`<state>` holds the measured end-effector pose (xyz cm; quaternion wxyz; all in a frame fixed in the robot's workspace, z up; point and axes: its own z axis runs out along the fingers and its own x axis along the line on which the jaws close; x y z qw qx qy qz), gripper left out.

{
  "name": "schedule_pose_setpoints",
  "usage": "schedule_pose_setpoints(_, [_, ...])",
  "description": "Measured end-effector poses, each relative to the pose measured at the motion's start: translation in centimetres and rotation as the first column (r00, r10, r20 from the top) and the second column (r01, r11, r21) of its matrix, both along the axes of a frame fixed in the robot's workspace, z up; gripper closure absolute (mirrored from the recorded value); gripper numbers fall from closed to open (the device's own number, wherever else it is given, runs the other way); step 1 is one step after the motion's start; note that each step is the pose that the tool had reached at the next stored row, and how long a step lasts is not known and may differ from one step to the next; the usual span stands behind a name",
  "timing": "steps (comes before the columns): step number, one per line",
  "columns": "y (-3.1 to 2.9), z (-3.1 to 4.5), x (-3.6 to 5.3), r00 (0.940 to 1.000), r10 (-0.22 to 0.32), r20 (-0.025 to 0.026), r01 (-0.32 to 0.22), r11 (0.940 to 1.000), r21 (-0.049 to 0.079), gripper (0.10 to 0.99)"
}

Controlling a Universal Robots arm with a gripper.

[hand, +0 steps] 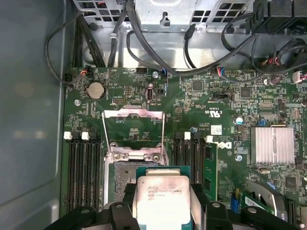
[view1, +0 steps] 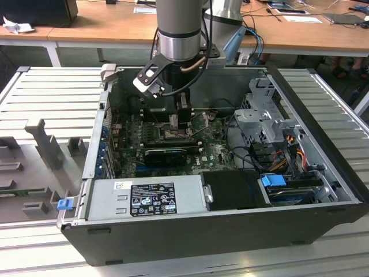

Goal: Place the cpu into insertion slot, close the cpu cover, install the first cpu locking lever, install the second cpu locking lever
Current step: 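Place the cpu into insertion slot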

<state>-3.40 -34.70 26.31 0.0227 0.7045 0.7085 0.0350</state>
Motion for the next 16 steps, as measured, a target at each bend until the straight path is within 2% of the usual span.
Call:
schedule_pose_setpoints(7, [0.12, -0.13, 0.0, 1.0, 0.0, -0.0001, 0.0, 1.0, 0.0, 0.557])
schedule_pose_setpoints(11, [0.32, -0.45, 0.0, 1.0, 0.0, 0.0, 0.0, 1.0, 0.0, 0.557])
schedule_pose_setpoints(16, [0.63, -1.33, -0.01, 1.0, 0.0, -0.0001, 0.0, 1.0, 0.0, 0.557])
